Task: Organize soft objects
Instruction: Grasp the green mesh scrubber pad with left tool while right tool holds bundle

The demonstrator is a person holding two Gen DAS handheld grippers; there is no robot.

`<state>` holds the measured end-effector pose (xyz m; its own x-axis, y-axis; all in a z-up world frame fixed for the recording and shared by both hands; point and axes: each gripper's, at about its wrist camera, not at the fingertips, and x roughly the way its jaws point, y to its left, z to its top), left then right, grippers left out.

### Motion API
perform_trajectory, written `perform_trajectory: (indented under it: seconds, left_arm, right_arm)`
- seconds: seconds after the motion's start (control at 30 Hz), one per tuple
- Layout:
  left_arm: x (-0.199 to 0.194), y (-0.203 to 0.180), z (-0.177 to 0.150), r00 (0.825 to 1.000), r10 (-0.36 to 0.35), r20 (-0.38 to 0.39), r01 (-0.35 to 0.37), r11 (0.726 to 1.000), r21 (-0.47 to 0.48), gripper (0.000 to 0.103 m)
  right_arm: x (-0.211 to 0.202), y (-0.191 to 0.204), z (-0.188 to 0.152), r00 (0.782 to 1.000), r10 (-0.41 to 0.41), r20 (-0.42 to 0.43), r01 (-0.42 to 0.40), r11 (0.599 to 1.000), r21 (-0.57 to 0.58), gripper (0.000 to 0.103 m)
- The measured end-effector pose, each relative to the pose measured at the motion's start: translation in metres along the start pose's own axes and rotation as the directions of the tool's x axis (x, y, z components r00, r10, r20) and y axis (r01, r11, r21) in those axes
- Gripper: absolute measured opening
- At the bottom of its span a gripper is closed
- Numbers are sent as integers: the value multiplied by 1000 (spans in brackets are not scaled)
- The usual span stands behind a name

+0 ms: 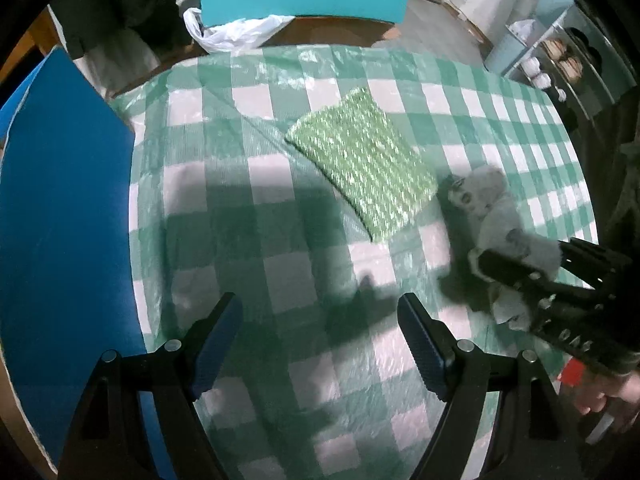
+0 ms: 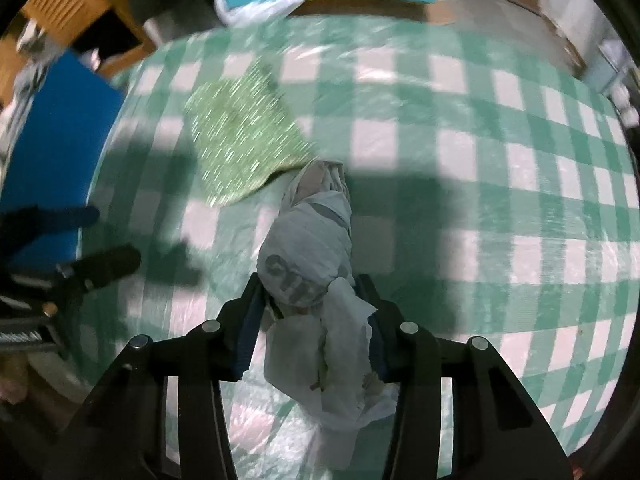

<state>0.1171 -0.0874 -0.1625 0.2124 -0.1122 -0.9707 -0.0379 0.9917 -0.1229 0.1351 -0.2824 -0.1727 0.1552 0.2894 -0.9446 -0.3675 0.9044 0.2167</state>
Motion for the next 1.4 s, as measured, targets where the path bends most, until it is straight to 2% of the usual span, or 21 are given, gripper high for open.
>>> perform_trajectory:
  seconds: [0.17, 0.43, 0.63, 0.77, 0.83, 1.0, 1.2, 1.4]
  left_arm:
    - [3, 2, 20, 1000, 2, 11, -1, 997, -74, 81]
    - [19, 3, 45, 1000, -11, -16, 7, 975, -222, 81]
    - [25, -8, 60, 1000, -2, -30, -6, 965, -262, 81]
    - [27, -15, 69, 999, 14, -31, -22, 959, -284, 83]
    - [32, -16, 73, 999, 11, -39, -23, 948, -317, 88]
    - [48, -16, 77, 998, 1, -69, -28, 923, -384, 88]
    - [56, -29, 79, 996, 52, -74, -76, 928, -365, 88]
    - [64, -45, 86, 985, 144, -100, -168, 934, -315, 89]
  right_arm:
    - [-15, -12, 23, 999, 4, 47, -7, 998, 56, 44]
    - [-28, -11, 60, 998, -50, 47, 51, 999, -19, 44]
    - [-24, -7, 79, 996, -86, 24, 88, 992, -92, 44]
    - [-21, -14, 80, 995, -97, 19, 99, 991, -92, 44]
    - [-18, -17, 79, 996, -85, 13, 86, 994, -72, 44]
    - [-18, -20, 79, 997, -73, 12, 73, 995, -62, 44]
    - [-22, -23, 79, 998, -64, 20, 65, 996, -68, 44]
    - [-23, -34, 77, 998, -57, 17, 58, 997, -47, 44]
